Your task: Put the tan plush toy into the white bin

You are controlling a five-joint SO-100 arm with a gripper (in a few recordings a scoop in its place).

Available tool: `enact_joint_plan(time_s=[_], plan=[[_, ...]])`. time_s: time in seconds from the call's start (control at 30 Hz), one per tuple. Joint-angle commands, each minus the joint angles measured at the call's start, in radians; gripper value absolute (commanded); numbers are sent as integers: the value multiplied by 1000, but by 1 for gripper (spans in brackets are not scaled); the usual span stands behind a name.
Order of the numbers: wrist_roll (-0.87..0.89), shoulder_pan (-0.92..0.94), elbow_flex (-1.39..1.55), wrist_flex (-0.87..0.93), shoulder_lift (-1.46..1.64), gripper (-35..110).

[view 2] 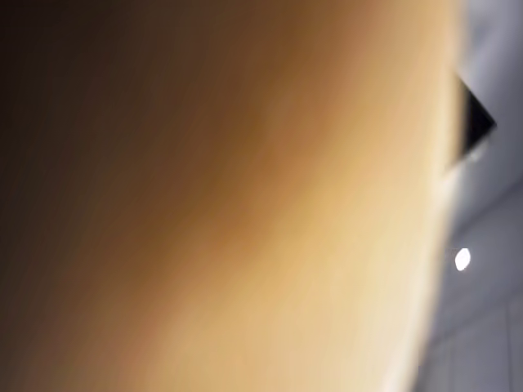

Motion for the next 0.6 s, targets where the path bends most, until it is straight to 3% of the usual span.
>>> enact_joint_plan(time_s=[0.0, 0.33, 0.57], plan=[[6, 5, 21, -11, 12, 0], [18, 5, 43, -21, -163, 0], [18, 9, 34, -144, -235, 0]])
